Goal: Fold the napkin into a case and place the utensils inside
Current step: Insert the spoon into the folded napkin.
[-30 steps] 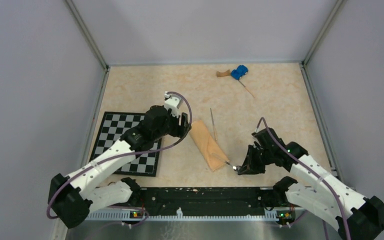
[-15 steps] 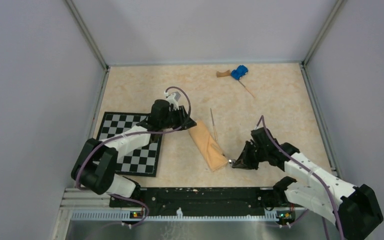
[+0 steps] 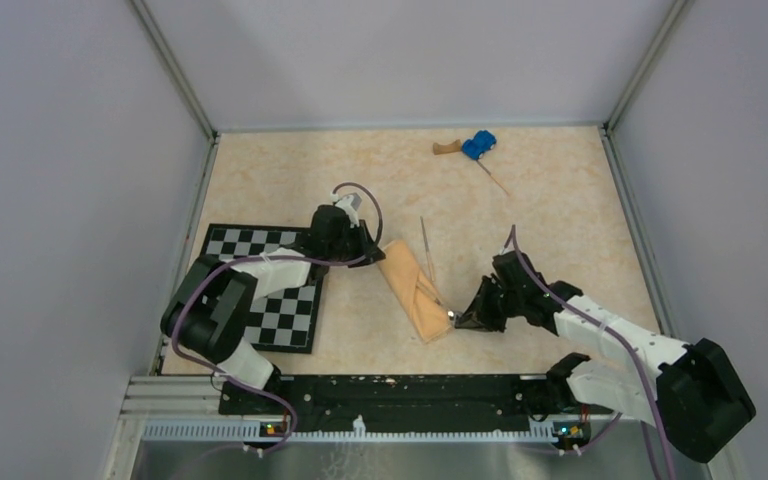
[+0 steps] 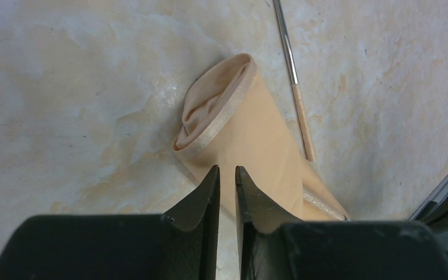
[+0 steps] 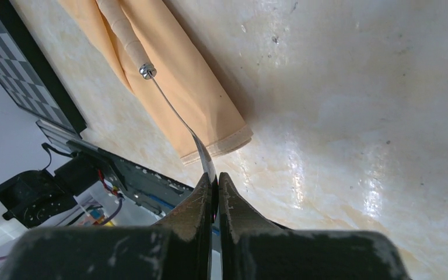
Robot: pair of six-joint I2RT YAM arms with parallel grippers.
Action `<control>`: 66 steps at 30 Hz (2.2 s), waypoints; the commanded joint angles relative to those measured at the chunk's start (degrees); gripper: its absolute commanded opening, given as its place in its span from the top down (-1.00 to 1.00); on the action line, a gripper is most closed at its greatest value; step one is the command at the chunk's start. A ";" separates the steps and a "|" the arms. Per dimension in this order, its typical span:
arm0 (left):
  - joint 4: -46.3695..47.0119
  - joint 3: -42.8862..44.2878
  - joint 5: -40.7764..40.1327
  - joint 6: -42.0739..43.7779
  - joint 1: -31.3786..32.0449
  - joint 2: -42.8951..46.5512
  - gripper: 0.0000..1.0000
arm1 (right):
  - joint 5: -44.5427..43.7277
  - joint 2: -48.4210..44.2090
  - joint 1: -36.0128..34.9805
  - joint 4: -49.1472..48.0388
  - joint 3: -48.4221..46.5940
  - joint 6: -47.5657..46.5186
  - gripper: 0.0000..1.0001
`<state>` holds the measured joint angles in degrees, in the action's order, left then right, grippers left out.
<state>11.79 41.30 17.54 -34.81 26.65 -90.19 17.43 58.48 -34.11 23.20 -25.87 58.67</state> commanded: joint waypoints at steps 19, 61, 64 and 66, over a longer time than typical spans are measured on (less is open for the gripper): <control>5.53 -4.95 -3.61 -0.78 -0.25 -0.43 0.71 | -8.20 9.07 -8.79 -21.84 1.63 12.12 1.00; 1.06 -10.35 -5.13 0.02 0.24 13.05 0.56 | -8.65 7.81 -16.43 -12.58 -2.76 13.24 1.00; -0.75 -10.11 -5.46 1.06 0.16 15.90 0.47 | -8.65 2.52 -16.52 -6.45 -4.48 13.24 1.00; -1.27 -10.20 -5.51 1.14 0.10 17.24 0.40 | -8.65 1.60 -16.43 -3.75 -5.80 13.24 1.00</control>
<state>12.23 30.55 13.13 -35.81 26.68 -76.42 8.99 63.57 -49.87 10.87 -27.27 71.83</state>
